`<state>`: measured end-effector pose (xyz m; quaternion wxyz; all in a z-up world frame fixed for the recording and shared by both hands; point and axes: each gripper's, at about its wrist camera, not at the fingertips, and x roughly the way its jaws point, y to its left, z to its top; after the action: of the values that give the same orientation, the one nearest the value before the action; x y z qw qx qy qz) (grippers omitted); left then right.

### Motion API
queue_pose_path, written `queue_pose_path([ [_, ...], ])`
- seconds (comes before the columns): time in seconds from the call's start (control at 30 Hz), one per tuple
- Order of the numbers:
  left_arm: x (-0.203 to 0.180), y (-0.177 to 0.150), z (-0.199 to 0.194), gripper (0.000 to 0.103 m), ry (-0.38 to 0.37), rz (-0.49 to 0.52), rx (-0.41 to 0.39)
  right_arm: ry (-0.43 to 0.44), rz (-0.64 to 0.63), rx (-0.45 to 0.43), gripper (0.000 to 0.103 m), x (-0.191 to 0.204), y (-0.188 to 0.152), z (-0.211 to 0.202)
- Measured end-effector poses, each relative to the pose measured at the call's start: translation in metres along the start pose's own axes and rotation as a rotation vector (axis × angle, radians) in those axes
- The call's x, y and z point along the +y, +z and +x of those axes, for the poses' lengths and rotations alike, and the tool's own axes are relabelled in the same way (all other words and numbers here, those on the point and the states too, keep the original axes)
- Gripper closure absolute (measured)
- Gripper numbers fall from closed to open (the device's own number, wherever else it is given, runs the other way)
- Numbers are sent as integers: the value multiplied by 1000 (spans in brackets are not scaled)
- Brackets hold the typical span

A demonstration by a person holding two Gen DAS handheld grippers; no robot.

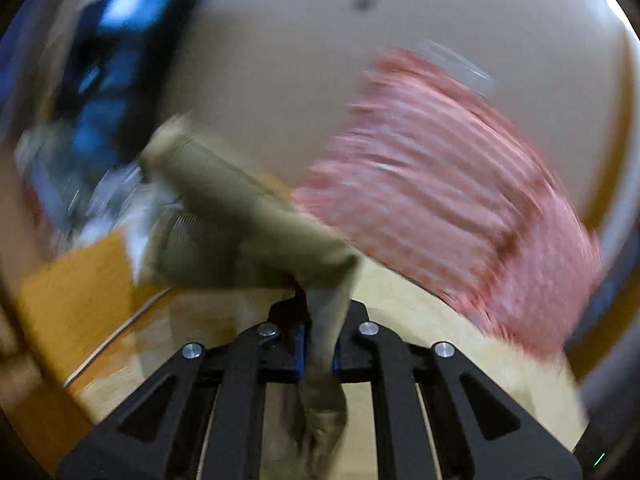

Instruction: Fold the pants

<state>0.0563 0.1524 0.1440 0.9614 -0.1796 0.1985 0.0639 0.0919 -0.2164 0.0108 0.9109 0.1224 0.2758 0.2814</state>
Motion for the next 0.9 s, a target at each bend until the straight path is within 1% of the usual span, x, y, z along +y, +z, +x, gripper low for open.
queue_pose_path([
  [0.03,-29,-3,1,94,-25,77,-1,-29,25,-29,36,-10,1,-12],
  [0.07,-70,-12,1,94,-78,184,3,-64,54,-59,36,-21,1,-24],
  [0.1,-106,-27,0,93,-147,271,19,-117,97,-100,36,-37,0,-41],
  [0.13,-126,-36,1,93,-191,316,37,-151,127,-124,36,-47,-1,-52],
  [0.17,-164,-64,3,92,-282,408,98,-198,167,-153,36,-61,-2,-65],
  [0.2,-183,-83,6,92,-326,460,142,-229,192,-167,36,-70,-3,-74],
  [0.23,-207,-114,10,91,-380,535,206,-280,232,-183,36,-85,-6,-86],
  [0.27,-220,-138,13,91,-409,592,250,-302,253,-187,36,-92,-8,-93],
  [0.3,-233,-166,17,91,-443,655,312,-323,279,-191,36,-100,-10,-99],
  [0.33,-239,-186,21,91,-468,684,370,-342,308,-196,36,-108,-13,-106],
  [0.37,-241,-199,24,91,-476,691,405,-355,329,-200,36,-114,-16,-112],
  [0.4,-241,-208,23,91,-461,700,392,-363,343,-201,36,-118,-16,-115],
  [0.43,-241,-209,20,91,-452,712,366,-363,348,-201,36,-121,-17,-116],
  [0.5,-238,-202,18,91,-452,692,368,-354,354,-204,36,-127,-14,-116],
  [0.53,-238,-200,13,91,-450,686,358,-331,359,-205,36,-129,-12,-116],
  [0.57,-242,-204,7,91,-442,711,344,-293,370,-204,36,-132,-9,-115],
  [0.6,-241,-211,3,89,-443,738,343,-226,392,-199,36,-135,-4,-112],
  [0.63,-242,-215,-1,82,-460,760,355,-179,408,-185,35,-137,2,-107],
  [0.67,-243,-216,-3,81,-485,755,373,-121,430,-154,32,-139,7,-99],
  [0.7,-241,-214,-8,78,-517,731,389,-95,442,-135,32,-141,11,-94],
  [0.73,-230,-203,-13,74,-554,676,399,-68,456,-99,32,-144,16,-86],
  [0.77,-223,-192,-14,71,-574,631,396,-61,460,-67,32,-147,20,-78],
  [0.8,-211,-179,-15,62,-579,581,382,-79,459,-36,32,-149,23,-71],
  [0.83,-199,-164,-12,52,-563,531,360,-87,450,-11,32,-151,26,-65],
  [0.87,-176,-140,-6,48,-513,452,330,-91,442,14,33,-153,28,-57],
  [0.9,-163,-128,-1,43,-480,416,319,-92,439,29,33,-154,30,-51],
])
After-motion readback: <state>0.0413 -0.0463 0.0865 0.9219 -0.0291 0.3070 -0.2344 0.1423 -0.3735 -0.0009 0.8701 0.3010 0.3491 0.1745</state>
